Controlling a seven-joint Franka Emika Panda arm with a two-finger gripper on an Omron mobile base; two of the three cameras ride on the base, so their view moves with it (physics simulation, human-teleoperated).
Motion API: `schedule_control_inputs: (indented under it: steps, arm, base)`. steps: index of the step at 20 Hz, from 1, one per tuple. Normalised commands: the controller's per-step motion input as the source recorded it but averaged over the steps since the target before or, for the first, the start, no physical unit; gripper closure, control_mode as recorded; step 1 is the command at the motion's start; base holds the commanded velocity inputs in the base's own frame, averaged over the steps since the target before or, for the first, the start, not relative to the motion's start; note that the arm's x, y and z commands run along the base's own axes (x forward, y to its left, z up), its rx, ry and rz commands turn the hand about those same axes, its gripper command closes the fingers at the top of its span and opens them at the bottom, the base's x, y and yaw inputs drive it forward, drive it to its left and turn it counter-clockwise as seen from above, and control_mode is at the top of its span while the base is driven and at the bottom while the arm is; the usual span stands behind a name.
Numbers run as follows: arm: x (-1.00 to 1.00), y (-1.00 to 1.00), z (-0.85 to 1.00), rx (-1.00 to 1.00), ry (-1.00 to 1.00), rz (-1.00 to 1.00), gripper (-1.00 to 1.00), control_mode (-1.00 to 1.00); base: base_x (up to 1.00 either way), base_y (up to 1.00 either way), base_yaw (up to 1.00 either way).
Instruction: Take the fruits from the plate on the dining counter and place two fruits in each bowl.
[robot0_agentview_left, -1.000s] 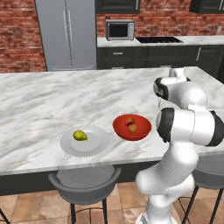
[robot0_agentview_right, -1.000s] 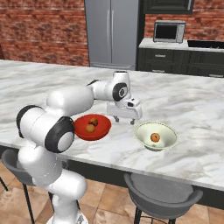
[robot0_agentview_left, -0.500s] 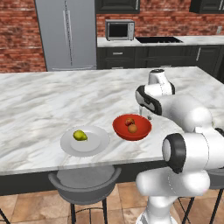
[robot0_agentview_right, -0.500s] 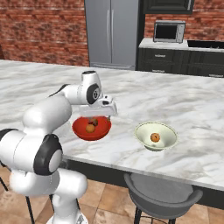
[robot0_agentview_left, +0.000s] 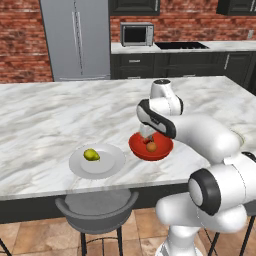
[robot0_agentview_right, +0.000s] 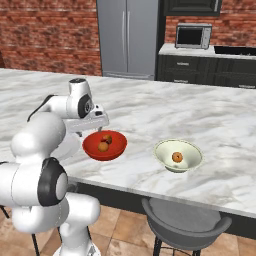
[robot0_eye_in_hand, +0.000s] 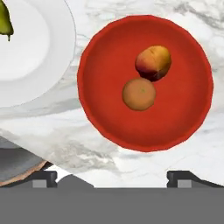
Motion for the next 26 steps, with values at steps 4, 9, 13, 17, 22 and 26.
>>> schedule_control_inputs:
  steps: [4, 9, 13, 17, 22, 26]
  arm:
    - [-0.07, 0.83, -0.02, 0.23, 0.00, 0.29, -1.00, -1.00]
    - [0.10, 0.93, -0.12, 0.05, -0.01, 0.15, -1.00, -1.00]
    - [0.11, 0.97, -0.17, 0.00, 0.00, 0.06, -1.00, -1.00]
    - [0.00, 0.92, -0.09, 0.00, 0.00, 0.08, -1.00, -1.00]
    - [0.06, 0.70, -0.20, 0.00, 0.00, 0.07, -1.00, -1.00]
    - [0.16, 0.42, -0.29, -0.01, 0.00, 0.00, -1.00, -1.00]
  base:
    - [0.00, 0.00, 0.00]
    - [0.00, 0.00, 0.00]
    - [0.00, 0.00, 0.00]
    - [0.00, 0.00, 0.00]
    - [0.00, 0.00, 0.00]
    - [0.00, 0.00, 0.00]
